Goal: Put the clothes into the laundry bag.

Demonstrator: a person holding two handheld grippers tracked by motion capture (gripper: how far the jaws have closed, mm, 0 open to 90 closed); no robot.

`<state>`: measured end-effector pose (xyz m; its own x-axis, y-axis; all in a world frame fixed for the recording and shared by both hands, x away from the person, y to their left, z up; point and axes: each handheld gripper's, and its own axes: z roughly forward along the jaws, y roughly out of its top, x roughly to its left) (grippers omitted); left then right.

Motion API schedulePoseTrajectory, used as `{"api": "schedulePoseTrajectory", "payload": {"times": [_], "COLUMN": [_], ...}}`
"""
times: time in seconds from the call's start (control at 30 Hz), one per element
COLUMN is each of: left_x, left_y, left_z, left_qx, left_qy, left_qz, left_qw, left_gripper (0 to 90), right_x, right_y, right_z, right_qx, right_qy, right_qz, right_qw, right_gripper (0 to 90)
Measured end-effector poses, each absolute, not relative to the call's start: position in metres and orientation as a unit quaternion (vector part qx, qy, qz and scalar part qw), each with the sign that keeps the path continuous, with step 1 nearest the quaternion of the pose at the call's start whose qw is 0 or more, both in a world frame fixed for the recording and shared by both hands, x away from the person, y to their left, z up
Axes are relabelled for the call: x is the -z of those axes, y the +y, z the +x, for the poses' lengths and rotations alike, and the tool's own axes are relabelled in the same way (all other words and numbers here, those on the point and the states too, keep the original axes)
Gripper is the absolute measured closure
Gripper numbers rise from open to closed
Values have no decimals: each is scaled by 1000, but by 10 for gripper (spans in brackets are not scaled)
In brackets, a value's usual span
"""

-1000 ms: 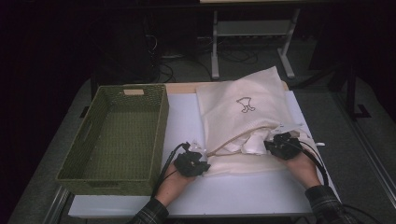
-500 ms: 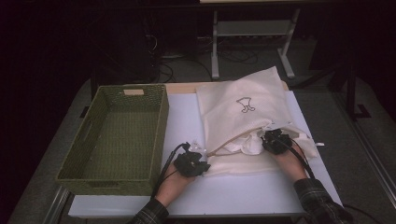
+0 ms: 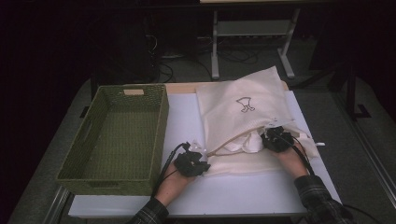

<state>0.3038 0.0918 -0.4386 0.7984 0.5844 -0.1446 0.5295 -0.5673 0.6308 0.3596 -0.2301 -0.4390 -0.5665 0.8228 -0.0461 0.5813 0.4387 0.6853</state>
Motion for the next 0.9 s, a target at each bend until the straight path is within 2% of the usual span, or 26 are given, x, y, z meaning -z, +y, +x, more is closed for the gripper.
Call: {"api": "schedulePoseTrajectory", "payload": {"times": [0.2,0.27,0.4,0.57,0.6,0.9], "left_x": [438,439,439,438,438,438], "left_y": [91,91,91,91,91,91], "left_z": [303,303,303,303,303,303], "left_qx": [-42,-43,-43,-43,-42,-43], "left_qy": [315,316,316,314,315,317], "left_qz": [885,884,884,885,885,884], "left_qw": [340,342,341,340,340,341], "left_gripper": [841,841,841,842,842,845], "right_x": [412,408,405,422,429,447], "right_y": [-247,-249,-239,-219,-211,-199], "right_z": [330,326,315,325,332,359], "right_qx": [-342,-351,-366,-333,-320,-310], "right_qy": [820,817,827,845,848,839], "right_qz": [424,422,400,390,389,399], "right_qw": [178,179,150,150,163,202], "right_gripper": [759,758,780,845,887,899]}}
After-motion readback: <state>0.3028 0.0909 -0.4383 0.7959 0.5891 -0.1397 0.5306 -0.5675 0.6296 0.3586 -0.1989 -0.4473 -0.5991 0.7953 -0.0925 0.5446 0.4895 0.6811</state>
